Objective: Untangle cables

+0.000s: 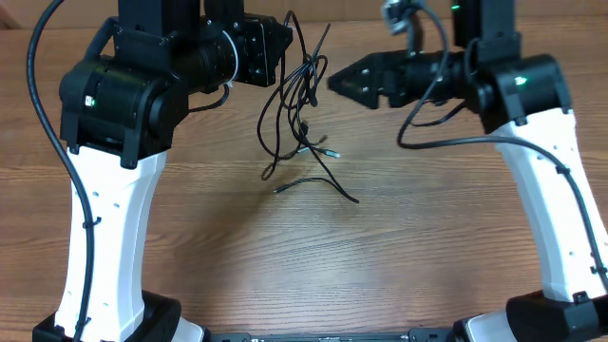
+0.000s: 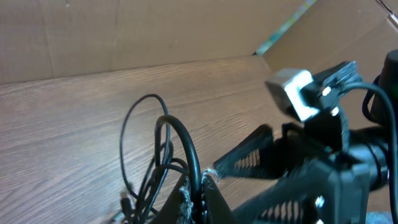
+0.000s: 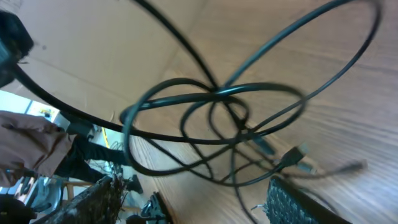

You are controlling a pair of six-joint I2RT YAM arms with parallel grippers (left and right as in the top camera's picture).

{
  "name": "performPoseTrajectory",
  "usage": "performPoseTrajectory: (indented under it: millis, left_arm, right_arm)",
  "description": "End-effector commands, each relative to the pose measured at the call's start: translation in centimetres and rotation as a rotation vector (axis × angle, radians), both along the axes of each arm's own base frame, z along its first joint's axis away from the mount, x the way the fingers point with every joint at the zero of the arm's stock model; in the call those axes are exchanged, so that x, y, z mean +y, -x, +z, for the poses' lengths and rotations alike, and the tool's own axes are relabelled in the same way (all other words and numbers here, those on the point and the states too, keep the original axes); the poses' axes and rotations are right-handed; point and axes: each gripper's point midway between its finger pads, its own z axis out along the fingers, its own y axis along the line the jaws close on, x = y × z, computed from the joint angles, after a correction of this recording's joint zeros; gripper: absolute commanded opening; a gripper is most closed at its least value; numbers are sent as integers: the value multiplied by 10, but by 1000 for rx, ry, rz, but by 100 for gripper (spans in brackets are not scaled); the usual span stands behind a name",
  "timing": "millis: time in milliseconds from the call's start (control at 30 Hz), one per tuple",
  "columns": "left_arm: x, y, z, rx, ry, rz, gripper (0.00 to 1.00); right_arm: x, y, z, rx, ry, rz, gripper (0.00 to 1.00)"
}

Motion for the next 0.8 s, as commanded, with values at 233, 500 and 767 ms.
performPoseTrajectory:
  millis: [233,500,767]
  left_arm:
    - [-4,1,-9,52,8,-9,4]
    - [-7,3,-10,68,25,-24,4]
    - [-4,5,-17,95,-1,-3,4]
  right_arm:
    - [19,-3,10,-22,16,-56,70]
    - [26,-20,-21,19,74,-83,63]
    - [14,-60,-71,95,216,-286,24]
